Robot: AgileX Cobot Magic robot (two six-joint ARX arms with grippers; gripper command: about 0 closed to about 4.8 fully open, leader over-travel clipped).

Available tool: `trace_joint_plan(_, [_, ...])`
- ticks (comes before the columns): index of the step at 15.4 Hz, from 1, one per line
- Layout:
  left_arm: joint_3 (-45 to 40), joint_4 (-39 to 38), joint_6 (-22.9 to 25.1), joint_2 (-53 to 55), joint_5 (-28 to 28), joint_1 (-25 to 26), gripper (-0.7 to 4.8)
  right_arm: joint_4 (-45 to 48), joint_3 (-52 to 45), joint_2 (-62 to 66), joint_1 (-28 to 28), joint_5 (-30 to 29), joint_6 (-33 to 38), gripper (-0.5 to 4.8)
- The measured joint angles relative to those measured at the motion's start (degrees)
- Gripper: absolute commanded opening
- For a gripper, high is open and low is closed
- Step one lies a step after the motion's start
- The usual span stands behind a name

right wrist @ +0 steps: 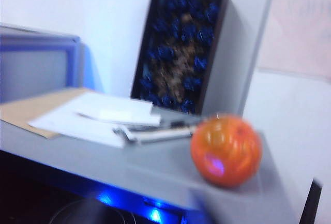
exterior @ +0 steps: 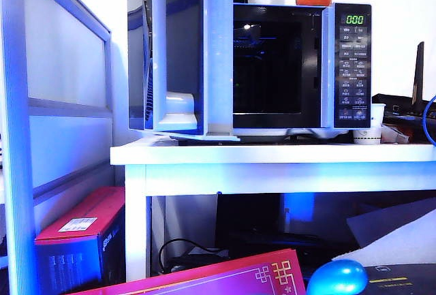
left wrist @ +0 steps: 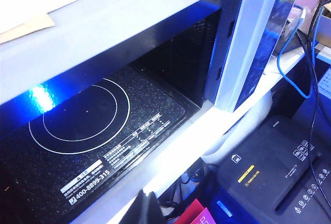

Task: Open the microwave door, place the orange inside the microwave, then close the microwave door.

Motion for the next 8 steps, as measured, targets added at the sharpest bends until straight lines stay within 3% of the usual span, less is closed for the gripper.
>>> trace_joint_plan(5, [0.00,-0.02,0.00,-0.02,0.00,-0.02,-0.03,6.23,4.83,9.49,0.00,6.71,2.54,4.79])
trace_joint_plan(8, [0.00,-0.04,0.00,-0.02,0.00,-0.02,-0.03,1.95,18.01,18.43,-0.02,6.78,2.54,4.79])
